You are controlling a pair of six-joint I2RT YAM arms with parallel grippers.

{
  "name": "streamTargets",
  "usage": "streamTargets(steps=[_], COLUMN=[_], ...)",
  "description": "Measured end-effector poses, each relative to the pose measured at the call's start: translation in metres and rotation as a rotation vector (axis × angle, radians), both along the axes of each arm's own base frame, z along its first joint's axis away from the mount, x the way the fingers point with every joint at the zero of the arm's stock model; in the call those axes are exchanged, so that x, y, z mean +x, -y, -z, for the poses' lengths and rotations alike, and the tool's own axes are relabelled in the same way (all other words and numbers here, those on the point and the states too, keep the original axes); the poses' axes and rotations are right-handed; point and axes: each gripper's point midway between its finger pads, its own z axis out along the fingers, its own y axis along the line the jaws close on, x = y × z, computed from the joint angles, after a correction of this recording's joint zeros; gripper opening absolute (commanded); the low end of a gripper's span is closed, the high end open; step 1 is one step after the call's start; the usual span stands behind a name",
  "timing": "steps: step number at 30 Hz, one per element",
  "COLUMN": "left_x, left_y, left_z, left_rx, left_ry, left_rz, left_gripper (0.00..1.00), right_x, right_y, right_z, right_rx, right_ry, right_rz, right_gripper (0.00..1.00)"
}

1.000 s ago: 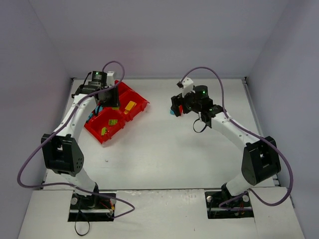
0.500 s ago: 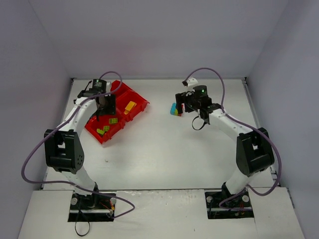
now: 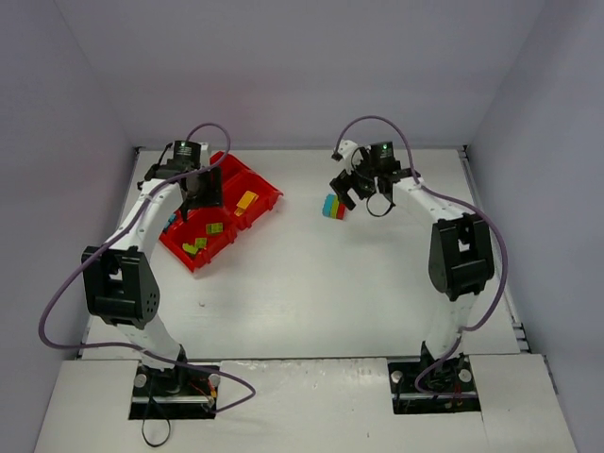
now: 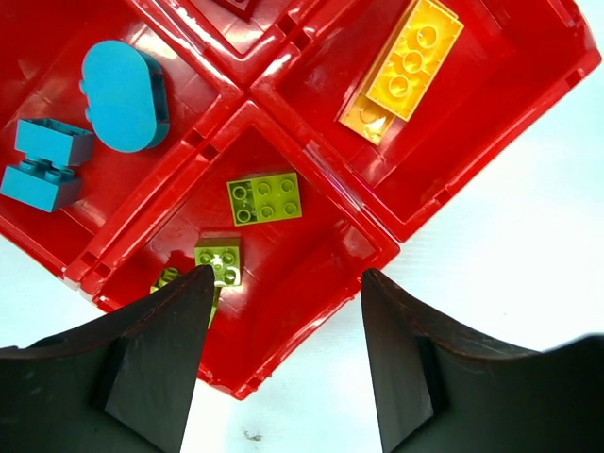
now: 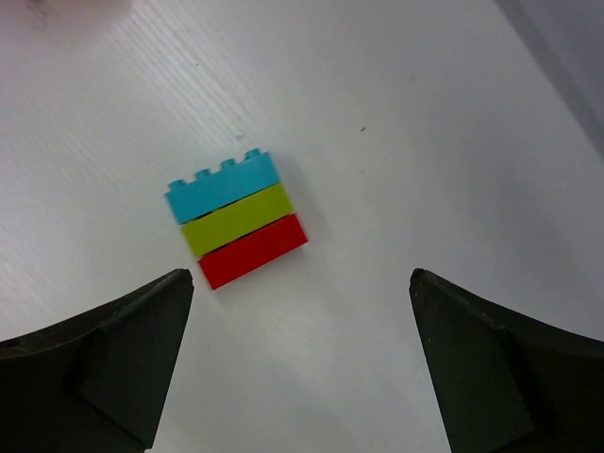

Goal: Sort the legos into containers by color

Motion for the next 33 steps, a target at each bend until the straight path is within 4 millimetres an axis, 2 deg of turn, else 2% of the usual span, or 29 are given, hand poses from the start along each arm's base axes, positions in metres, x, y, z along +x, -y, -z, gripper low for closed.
streamTargets(steps=[2,4,10,14,27,30,33], left_x=[-0.001,-0.002,-0.007,-0.009,-0.014,-0.016,-0.018], left_y=[0.003,0.005,0.010,0.010,0.013,0.014,0.015], left_z=[-0.001,-0.002,-0.009,-0.014,-0.014,-0.011,-0.009], left_rx=[-0.006,-0.013,-0.022,-0.026,-0.031,-0.033,-0.035], left_ry=[0.001,0.002,0.012,0.020,0.010,0.003,-0.007], left_rz=[0.003,0.007,0.017,0.019,0.026,0.029,0.031], left_gripper=[0.58,0.58,0.58,0.58,0.58,0.58,0.58], right_x=[0.017,0.025,0.005,0.001,0.016,0.017,0.017], right_y=[0.001,0.001,0.005,0.001,-0.020,-0.022,-0.025], right_z=[-0.002,0.005,0.062,0.084,0.087,0.088,0.088], right_rx=[-0.034,-0.064,-0.142,-0.153,-0.135,-0.131,-0.127], right_ry=[0.015,0.016,-0.111,-0.161,-0.135,-0.132,-0.131], right_rz=[-0.041,-0.084,-0.190,-0.227,-0.285,-0.290,-0.295], right_gripper=[0.99,0.99,1.00,0.99,0.99,0.97,0.87])
